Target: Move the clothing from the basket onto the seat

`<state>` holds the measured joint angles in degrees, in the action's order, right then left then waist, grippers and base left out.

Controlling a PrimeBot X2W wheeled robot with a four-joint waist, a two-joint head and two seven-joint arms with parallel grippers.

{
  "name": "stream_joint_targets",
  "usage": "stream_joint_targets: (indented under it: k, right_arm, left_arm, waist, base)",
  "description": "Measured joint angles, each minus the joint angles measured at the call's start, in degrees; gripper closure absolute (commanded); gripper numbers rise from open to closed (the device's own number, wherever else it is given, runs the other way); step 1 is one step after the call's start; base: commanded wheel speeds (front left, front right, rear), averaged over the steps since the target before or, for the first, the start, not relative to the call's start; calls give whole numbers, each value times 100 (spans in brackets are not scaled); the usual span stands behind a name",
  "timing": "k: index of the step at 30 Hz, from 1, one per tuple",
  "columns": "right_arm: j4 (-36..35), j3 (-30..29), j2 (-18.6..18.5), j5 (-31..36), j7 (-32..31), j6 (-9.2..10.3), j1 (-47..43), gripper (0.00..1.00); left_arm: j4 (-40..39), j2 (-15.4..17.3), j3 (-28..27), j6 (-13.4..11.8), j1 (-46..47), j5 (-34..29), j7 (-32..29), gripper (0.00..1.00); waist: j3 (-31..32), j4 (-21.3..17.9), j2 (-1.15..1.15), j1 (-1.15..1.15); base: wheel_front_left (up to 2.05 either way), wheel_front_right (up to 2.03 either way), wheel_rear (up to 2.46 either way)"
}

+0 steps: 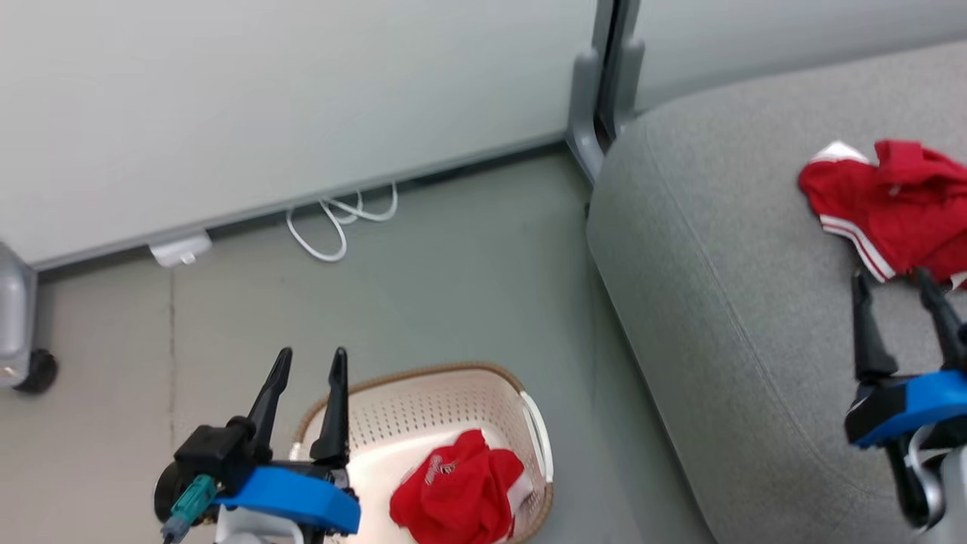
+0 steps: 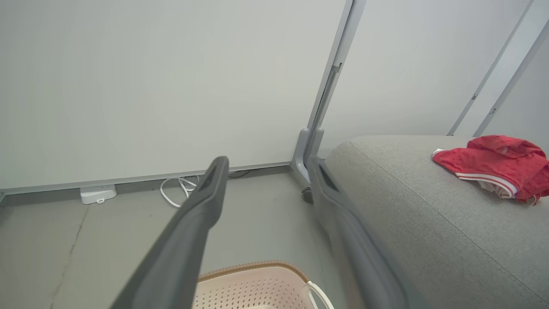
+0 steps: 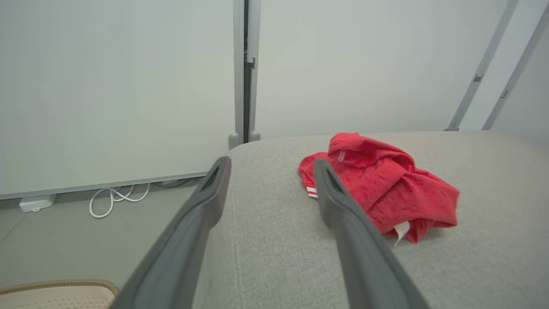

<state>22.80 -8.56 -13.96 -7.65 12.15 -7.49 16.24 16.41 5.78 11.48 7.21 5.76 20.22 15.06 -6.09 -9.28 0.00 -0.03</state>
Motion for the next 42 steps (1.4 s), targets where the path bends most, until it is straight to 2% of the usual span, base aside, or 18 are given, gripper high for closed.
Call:
stream_joint_targets:
  k: [6, 12, 23, 42]
  right_arm:
    - [-878, 245, 432, 238, -194, 0, -745, 0]
    - [-1245, 459, 703, 310, -412, 0, -1204, 0]
    - [-1287, 693, 928, 299, -503, 0, -1488, 0]
    - [-1274, 672, 1018, 324, -498, 0, -1482, 0]
  left_arm:
    - [122, -23, -238, 1, -286, -66, 1, 0]
    - [207, -5, -430, 22, -424, -124, 0, 0]
    - [330, 47, -601, 22, -538, -166, 1, 0]
    - [361, 20, -538, 23, -538, -156, 0, 0]
  waist:
    - [487, 230, 0, 0]
    - [720, 537, 0, 1]
    - [909, 915, 0, 2]
    - [731, 914, 0, 3]
  base:
    - [0, 0, 0]
    - [0, 0, 0]
    - [0, 0, 0]
    - [0, 0, 0]
